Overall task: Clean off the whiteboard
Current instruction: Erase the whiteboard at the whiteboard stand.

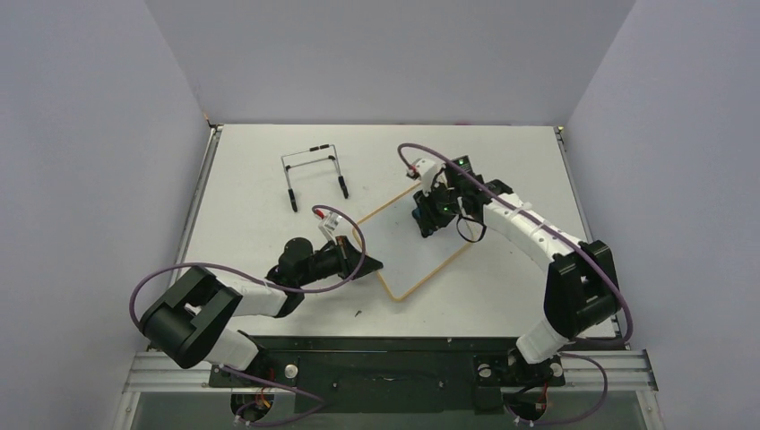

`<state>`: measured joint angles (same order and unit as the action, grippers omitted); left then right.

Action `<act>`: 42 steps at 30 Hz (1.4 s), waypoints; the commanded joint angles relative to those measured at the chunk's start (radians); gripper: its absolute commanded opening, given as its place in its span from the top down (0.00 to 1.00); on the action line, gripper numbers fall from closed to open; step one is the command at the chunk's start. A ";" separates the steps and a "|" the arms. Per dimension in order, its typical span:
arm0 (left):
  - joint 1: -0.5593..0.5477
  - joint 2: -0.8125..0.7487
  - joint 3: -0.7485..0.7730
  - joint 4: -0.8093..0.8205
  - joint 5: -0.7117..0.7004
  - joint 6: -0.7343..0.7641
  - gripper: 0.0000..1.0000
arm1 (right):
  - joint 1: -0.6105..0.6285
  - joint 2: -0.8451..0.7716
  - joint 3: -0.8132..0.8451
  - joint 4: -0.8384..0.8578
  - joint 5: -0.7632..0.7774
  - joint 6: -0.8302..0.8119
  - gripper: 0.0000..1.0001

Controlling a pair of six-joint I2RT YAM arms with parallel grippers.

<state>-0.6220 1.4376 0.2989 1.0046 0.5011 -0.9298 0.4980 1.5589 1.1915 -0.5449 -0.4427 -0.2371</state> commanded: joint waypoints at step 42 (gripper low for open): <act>-0.008 -0.139 0.015 0.064 0.007 0.091 1.00 | -0.116 -0.140 -0.149 -0.038 -0.120 -0.111 1.00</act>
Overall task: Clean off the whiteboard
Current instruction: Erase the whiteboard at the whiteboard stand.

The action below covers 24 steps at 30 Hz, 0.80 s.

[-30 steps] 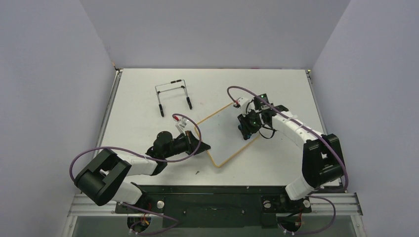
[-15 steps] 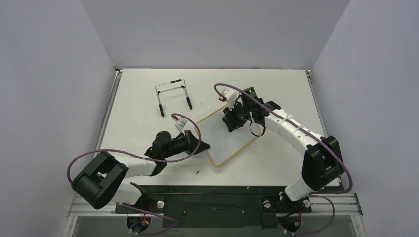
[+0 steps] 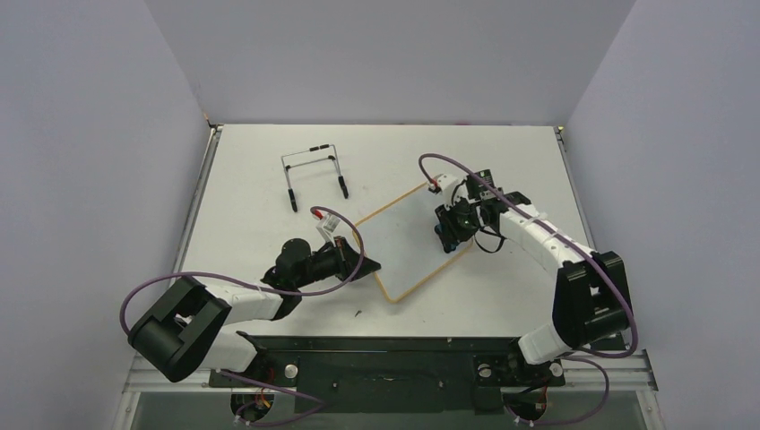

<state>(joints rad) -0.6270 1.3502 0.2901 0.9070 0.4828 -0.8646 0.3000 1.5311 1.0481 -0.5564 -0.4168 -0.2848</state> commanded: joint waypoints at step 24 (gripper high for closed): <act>-0.029 -0.053 0.042 0.165 0.046 0.024 1.00 | 0.095 0.037 0.162 0.051 0.064 0.069 1.00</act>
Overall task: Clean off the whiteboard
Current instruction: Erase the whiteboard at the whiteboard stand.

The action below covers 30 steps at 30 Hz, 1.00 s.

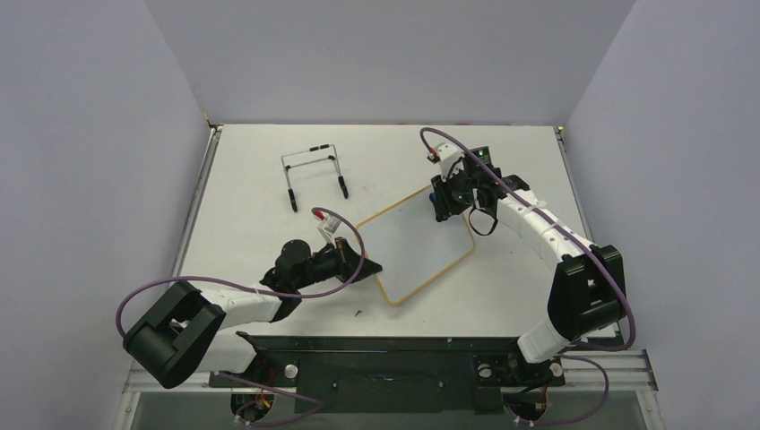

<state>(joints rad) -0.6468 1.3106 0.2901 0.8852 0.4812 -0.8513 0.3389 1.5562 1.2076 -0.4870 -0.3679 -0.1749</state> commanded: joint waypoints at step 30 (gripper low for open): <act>0.010 -0.106 0.035 0.129 0.018 0.013 1.00 | -0.035 0.001 -0.087 0.000 -0.014 -0.130 1.00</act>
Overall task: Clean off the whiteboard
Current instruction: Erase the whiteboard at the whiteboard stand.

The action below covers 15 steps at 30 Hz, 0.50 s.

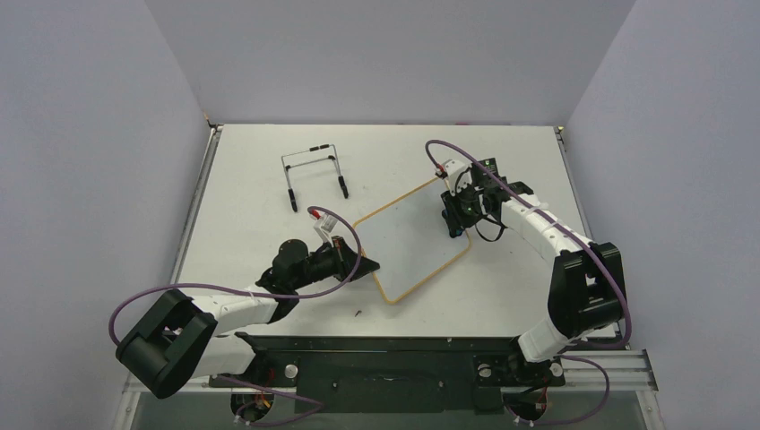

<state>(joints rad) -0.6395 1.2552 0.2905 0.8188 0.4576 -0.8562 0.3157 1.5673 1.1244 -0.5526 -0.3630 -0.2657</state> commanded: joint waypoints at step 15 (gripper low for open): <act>0.004 -0.022 0.041 0.218 0.073 0.010 1.00 | 0.132 -0.064 0.067 0.161 -0.050 0.107 1.00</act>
<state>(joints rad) -0.6327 1.2514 0.2905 0.8192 0.4576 -0.8558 0.5350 1.4952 1.1229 -0.5182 -0.5079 -0.2371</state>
